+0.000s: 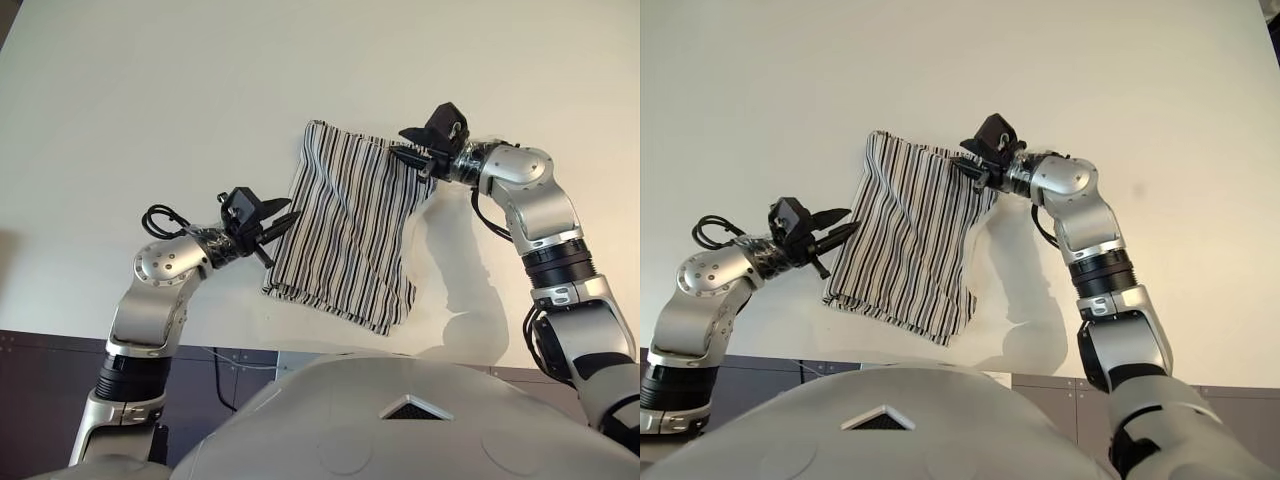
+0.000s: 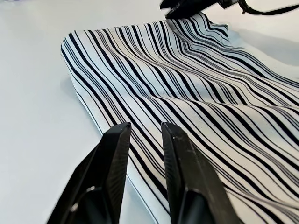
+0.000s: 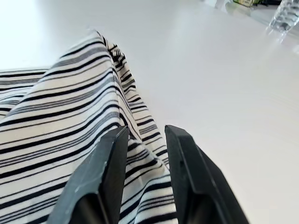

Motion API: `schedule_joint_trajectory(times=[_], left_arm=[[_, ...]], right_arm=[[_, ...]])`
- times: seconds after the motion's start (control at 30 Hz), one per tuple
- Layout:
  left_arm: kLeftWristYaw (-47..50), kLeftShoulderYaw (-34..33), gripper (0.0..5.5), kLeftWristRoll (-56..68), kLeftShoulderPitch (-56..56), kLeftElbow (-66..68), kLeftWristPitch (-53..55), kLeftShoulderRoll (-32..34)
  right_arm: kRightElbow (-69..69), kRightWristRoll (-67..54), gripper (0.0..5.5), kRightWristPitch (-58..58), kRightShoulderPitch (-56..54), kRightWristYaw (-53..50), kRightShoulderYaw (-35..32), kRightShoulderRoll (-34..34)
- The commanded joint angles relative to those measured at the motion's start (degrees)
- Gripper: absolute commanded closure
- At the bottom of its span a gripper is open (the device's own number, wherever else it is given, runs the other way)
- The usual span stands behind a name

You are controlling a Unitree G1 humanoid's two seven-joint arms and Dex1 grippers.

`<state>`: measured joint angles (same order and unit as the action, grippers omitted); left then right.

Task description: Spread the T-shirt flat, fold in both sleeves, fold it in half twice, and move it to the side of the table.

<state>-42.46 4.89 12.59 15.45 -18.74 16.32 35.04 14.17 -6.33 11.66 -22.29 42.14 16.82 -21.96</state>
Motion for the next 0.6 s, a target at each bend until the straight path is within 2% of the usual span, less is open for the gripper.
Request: schedule_joint_trajectory(times=[0.03, 0.17, 0.4, 0.5, 0.6], left_arm=[[-2.2, 2.2, 4.29, -3.4, 0.9, 1.5, -3.6, 2.7], [-2.7, 5.2, 4.29, -8.0, 0.8, 5.0, -6.8, 3.6], [-2.5, 8.4, 4.29, -11.9, 4.0, 7.5, -11.0, 4.9], [0.2, 8.2, 4.29, -10.8, 3.7, 7.1, -11.1, 1.8], [5.0, 5.3, 4.29, -6.3, 3.4, 2.9, -8.1, -3.5]], right_arm=[[2.2, 1.8, 4.09, -1.0, -1.7, 1.7, 1.0, 1.0], [13.3, 5.9, 4.09, -2.8, -4.6, -1.1, 2.3, 3.6], [35.7, 1.2, 4.09, -4.2, -15.8, -12.9, -12.2, 5.9], [27.5, -2.2, 4.09, -3.3, -13.1, -11.2, -14.9, 7.2], [0.2, -3.4, 4.09, 1.5, -0.2, -3.3, -10.4, 1.1]])
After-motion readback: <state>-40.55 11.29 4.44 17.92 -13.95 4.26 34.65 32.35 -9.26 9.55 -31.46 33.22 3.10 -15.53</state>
